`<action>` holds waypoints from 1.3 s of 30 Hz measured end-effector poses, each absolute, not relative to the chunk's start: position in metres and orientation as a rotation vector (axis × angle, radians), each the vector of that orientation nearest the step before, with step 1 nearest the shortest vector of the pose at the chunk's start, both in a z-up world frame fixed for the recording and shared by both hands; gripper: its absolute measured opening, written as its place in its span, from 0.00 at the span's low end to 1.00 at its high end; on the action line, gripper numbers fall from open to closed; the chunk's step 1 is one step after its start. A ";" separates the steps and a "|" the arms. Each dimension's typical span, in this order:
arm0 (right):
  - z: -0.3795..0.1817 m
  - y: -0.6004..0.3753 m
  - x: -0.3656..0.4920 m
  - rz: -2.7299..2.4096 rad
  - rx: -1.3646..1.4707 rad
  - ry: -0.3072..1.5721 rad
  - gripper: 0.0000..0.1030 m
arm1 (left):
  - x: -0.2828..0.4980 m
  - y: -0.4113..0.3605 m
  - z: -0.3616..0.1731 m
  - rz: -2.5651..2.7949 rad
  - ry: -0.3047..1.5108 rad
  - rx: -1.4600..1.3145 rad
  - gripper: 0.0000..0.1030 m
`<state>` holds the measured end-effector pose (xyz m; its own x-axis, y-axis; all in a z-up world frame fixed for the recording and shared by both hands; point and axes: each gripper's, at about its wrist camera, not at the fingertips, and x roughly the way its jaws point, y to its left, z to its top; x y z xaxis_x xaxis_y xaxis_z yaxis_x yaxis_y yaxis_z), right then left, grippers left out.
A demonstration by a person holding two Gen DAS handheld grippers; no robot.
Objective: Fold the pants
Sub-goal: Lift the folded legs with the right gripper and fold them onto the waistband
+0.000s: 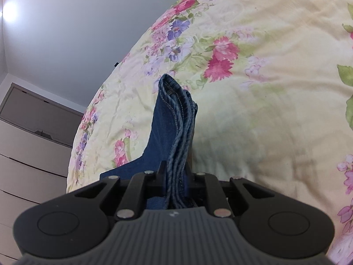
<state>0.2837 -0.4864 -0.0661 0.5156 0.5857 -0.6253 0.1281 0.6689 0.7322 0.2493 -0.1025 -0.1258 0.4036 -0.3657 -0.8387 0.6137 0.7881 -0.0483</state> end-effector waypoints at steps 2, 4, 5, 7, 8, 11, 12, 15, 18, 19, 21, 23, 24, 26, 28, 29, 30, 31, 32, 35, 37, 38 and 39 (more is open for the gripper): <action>-0.050 -0.473 0.284 0.308 0.800 1.013 0.08 | 0.238 -0.097 -0.122 -0.649 0.978 0.286 0.20; -0.032 -0.456 0.284 0.292 0.777 1.013 0.08 | 0.230 -0.085 -0.111 -0.653 0.961 0.264 0.19; -0.025 -0.449 0.284 0.287 0.770 1.012 0.08 | 0.227 -0.077 -0.103 -0.645 0.940 0.256 0.19; -0.007 -0.431 0.282 0.292 0.743 1.001 0.08 | 0.226 -0.055 -0.085 -0.614 0.905 0.215 0.19; 0.000 -0.422 0.281 0.298 0.731 0.996 0.08 | 0.226 -0.042 -0.076 -0.596 0.890 0.186 0.19; 0.020 -0.387 0.281 0.329 0.698 0.979 0.08 | 0.229 0.000 -0.055 -0.516 0.846 0.121 0.19; 0.026 -0.374 0.281 0.341 0.691 0.975 0.08 | 0.231 0.013 -0.050 -0.488 0.834 0.105 0.19; 0.037 -0.331 0.284 0.384 0.666 0.975 0.08 | 0.233 0.053 -0.040 -0.404 0.803 0.041 0.19; 0.040 -0.281 0.290 0.434 0.633 0.990 0.08 | 0.233 0.090 -0.037 -0.339 0.787 -0.018 0.19; 0.039 -0.260 0.292 0.451 0.622 1.001 0.08 | 0.233 0.100 -0.038 -0.324 0.784 -0.040 0.19; 0.032 -0.223 0.298 0.477 0.599 1.024 0.08 | 0.230 0.118 -0.040 -0.296 0.779 -0.079 0.19; 0.021 -0.189 0.304 0.504 0.574 1.052 0.07 | 0.230 0.135 -0.044 -0.273 0.778 -0.112 0.19; 0.012 -0.170 0.308 0.513 0.568 1.073 0.07 | 0.232 0.145 -0.046 -0.262 0.780 -0.133 0.19; -0.008 -0.138 0.315 0.521 0.557 1.115 0.07 | 0.235 0.160 -0.051 -0.248 0.786 -0.180 0.19; -0.031 -0.108 0.321 0.526 0.540 1.158 0.06 | 0.235 0.170 -0.056 -0.238 0.791 -0.226 0.19; -0.041 -0.097 0.323 0.523 0.533 1.174 0.06 | 0.234 0.175 -0.058 -0.236 0.793 -0.248 0.19; -0.055 -0.084 0.326 0.520 0.525 1.196 0.06 | 0.235 0.179 -0.060 -0.239 0.796 -0.268 0.19; -0.066 -0.075 0.328 0.519 0.513 1.214 0.06 | 0.235 0.182 -0.063 -0.244 0.799 -0.291 0.19; -0.076 -0.068 0.329 0.518 0.503 1.230 0.06 | 0.236 0.185 -0.065 -0.246 0.801 -0.305 0.19; -0.101 -0.055 0.333 0.514 0.481 1.267 0.06 | 0.238 0.189 -0.072 -0.255 0.808 -0.345 0.19; -0.105 -0.051 0.333 0.527 0.472 1.270 0.09 | 0.241 0.190 -0.075 -0.268 0.808 -0.379 0.19; -0.105 -0.050 0.334 0.545 0.478 1.271 0.17 | 0.242 0.190 -0.075 -0.275 0.807 -0.394 0.19; -0.103 -0.050 0.335 0.567 0.500 1.269 0.23 | 0.244 0.190 -0.075 -0.279 0.806 -0.407 0.19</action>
<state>0.3348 -0.0503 -0.1032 0.1974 0.6460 -0.7373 -0.1184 0.7623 0.6362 0.2435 0.1897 -0.0751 0.6623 -0.3919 -0.6386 0.0873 0.8869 -0.4537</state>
